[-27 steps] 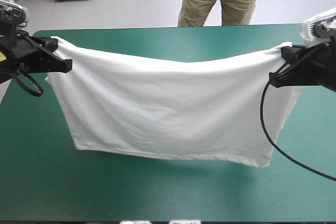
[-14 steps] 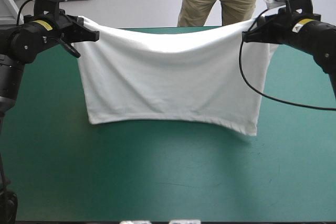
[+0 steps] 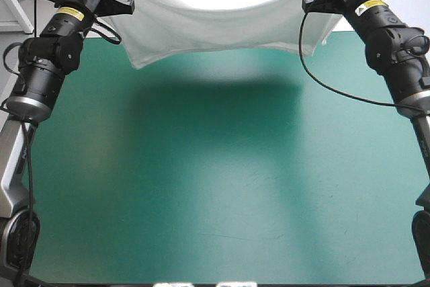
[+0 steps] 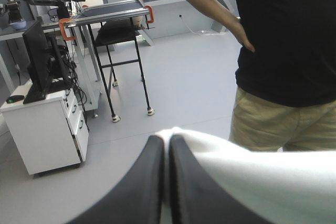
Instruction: Fold the cloth
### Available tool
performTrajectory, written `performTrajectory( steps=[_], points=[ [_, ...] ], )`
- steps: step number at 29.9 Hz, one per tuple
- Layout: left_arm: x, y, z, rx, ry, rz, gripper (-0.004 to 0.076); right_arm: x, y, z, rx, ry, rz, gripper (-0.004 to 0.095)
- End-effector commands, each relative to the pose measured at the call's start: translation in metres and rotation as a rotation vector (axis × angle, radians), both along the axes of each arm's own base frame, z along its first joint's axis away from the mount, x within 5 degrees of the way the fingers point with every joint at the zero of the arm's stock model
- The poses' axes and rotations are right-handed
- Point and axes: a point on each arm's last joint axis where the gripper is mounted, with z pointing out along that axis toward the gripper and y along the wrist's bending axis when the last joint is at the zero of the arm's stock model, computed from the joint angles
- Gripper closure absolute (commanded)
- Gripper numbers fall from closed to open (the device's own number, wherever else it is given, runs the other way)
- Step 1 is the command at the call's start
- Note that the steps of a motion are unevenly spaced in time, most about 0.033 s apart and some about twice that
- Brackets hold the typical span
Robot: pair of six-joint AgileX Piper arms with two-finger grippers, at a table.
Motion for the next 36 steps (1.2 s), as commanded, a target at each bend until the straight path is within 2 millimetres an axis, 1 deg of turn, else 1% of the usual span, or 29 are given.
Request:
performTrajectory(
  steps=[1,2,4,5,7,9,11,13,16,19,25,29,32,36],
  points=[
    [0.001,0.001,0.002,-0.021,-0.182,0.02,0.0733,0.005,-0.004,0.003,0.011,-0.118,-0.034,0.0925],
    [0.005,0.001,-0.012,-0.021,-0.166,0.023,0.0733,0.01,-0.003,-0.007,0.007,-0.092,-0.034,0.0925],
    [0.012,0.001,-0.046,-0.038,-0.112,0.029,0.0733,0.02,-0.001,-0.034,-0.011,-0.016,-0.031,0.0926],
    [0.012,0.001,-0.059,-0.036,-0.083,0.031,0.0733,0.024,0.0,-0.048,-0.027,0.025,-0.03,0.0925],
    [0.01,0.002,-0.093,-0.026,-0.022,0.037,0.0733,0.025,0.003,-0.075,-0.052,0.1,-0.022,0.0925],
    [0.003,0.003,-0.11,-0.044,0.008,0.04,0.0733,0.022,0.004,-0.096,-0.066,0.166,-0.016,0.0925],
    [-0.005,0.004,-0.132,-0.083,0.088,0.041,0.0733,0.016,0.004,-0.113,-0.051,0.244,-0.009,0.0925],
    [-0.018,0.006,-0.148,-0.128,0.175,0.043,0.0733,0.006,0.004,-0.129,-0.021,0.33,-0.001,0.0925],
    [-0.037,0.007,-0.161,-0.15,0.265,0.044,0.0733,-0.013,0.004,-0.145,-0.01,0.461,0.023,0.0925],
    [-0.057,0.009,-0.165,-0.158,0.372,0.045,0.0733,-0.032,0.005,-0.156,0.005,0.609,0.061,0.0925],
    [-0.093,0.009,-0.177,-0.104,0.753,0.034,0.0733,-0.064,0.008,-0.16,0.005,0.806,0.132,0.0925],
    [-0.116,0.01,-0.193,0.035,1.046,-0.014,0.0733,-0.086,0.005,-0.167,-0.035,0.919,0.157,0.0925],
    [-0.127,0.011,-0.199,0.106,1.167,-0.049,0.0733,-0.1,0.004,-0.175,-0.04,0.976,0.167,0.0925],
    [-0.131,0.01,-0.2,0.118,1.215,-0.066,0.0733,-0.115,0.0,-0.192,-0.06,1.058,0.158,0.0925]
  ],
)
